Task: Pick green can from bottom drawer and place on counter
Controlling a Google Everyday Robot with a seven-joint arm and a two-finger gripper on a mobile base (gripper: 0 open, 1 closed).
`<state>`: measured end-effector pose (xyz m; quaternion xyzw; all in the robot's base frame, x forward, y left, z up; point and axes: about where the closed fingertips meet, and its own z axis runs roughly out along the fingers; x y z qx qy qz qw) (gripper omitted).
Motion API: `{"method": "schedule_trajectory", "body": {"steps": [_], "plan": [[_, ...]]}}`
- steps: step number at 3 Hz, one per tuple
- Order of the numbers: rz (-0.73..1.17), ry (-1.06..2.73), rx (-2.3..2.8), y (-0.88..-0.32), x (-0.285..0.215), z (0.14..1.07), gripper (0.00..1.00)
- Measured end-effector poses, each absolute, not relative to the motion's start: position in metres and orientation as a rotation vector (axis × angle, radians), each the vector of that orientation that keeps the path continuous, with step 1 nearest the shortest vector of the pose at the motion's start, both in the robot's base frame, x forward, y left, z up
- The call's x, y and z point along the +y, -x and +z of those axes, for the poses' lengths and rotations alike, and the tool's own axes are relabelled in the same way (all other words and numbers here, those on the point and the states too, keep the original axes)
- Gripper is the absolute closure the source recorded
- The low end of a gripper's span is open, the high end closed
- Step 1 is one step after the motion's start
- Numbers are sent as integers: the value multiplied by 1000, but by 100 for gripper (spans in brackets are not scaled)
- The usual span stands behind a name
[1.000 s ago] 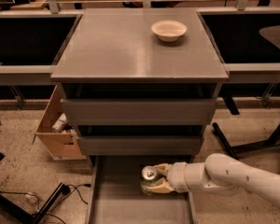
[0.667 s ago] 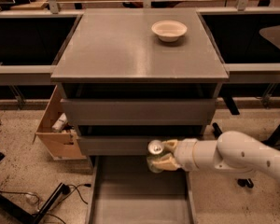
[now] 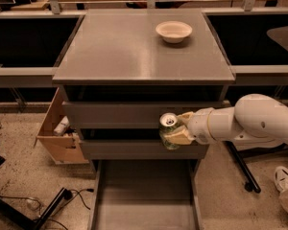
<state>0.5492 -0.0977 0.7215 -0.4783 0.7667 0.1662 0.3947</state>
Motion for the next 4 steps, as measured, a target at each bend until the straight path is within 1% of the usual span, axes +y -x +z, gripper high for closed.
{"method": "schedule_trajectory", "body": {"steps": [1,2,3,4], "plan": [[421,1213,1943,-549,-98,722,100],[371,1202,1922,-558,-101,761,100],[320,1126,1892,-581,-105,840,100],[307,1041,1822,-629,-97,924,100]]}}
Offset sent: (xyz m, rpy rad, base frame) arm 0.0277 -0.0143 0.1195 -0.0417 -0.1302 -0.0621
